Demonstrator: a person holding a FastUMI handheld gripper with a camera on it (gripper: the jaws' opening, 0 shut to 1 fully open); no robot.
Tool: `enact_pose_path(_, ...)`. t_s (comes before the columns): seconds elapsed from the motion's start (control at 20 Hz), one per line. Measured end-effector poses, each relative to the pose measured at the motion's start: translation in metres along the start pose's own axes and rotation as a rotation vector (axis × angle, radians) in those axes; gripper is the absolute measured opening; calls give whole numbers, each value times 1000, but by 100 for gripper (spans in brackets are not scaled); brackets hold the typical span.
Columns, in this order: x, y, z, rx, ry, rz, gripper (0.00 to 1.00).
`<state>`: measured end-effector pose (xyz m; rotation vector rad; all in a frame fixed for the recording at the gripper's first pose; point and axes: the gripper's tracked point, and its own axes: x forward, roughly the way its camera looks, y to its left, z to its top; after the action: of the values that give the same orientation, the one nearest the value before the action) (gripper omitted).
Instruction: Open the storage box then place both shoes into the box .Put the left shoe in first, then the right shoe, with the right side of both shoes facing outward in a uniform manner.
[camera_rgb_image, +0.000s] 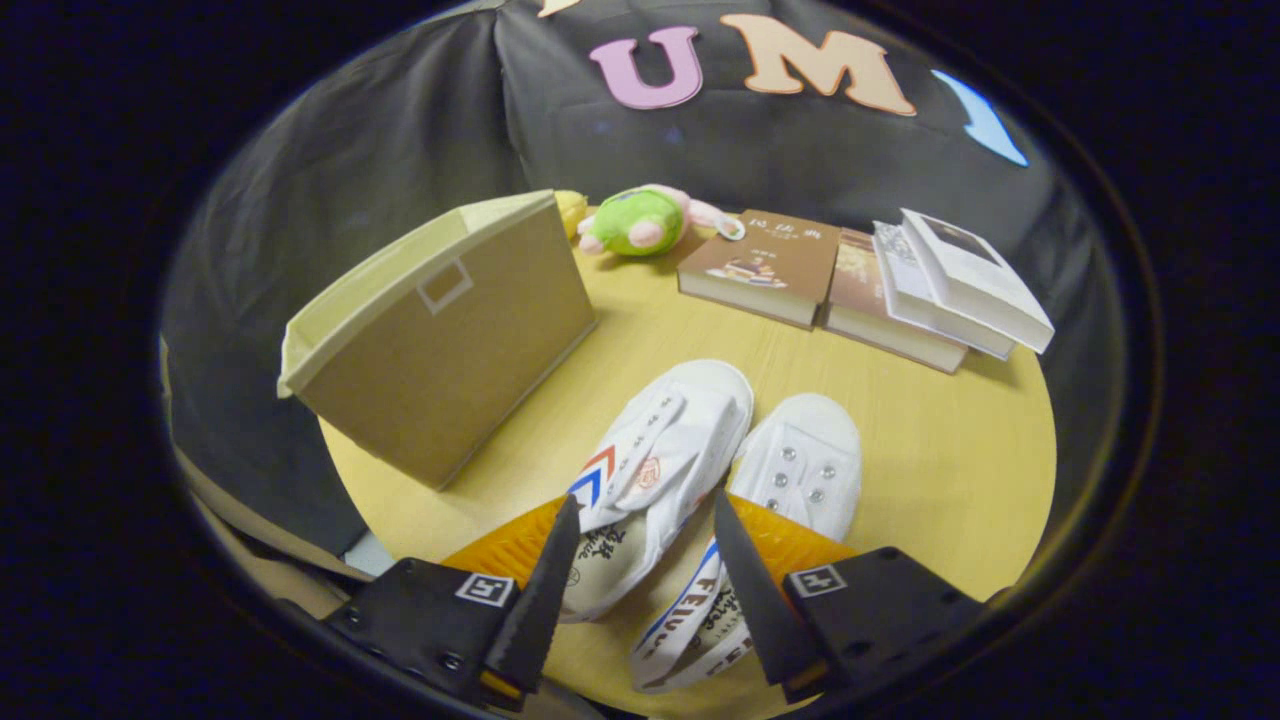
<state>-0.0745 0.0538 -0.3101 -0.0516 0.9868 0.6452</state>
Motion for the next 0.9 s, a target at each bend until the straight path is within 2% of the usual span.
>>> enact_pose_path(0.1, 1, -2, -4, -46, 30, 7, 72)
enact_pose_path(0.4, 19, -11, -11, -79, 141, -43, 45)
enact_pose_path(0.6, 20, -12, -13, -137, 209, -115, 45)
enact_pose_path(0.8, 18, -20, -14, -201, 239, -216, 34)
enact_pose_path(0.9, 18, -21, -11, -179, 226, -256, 15)
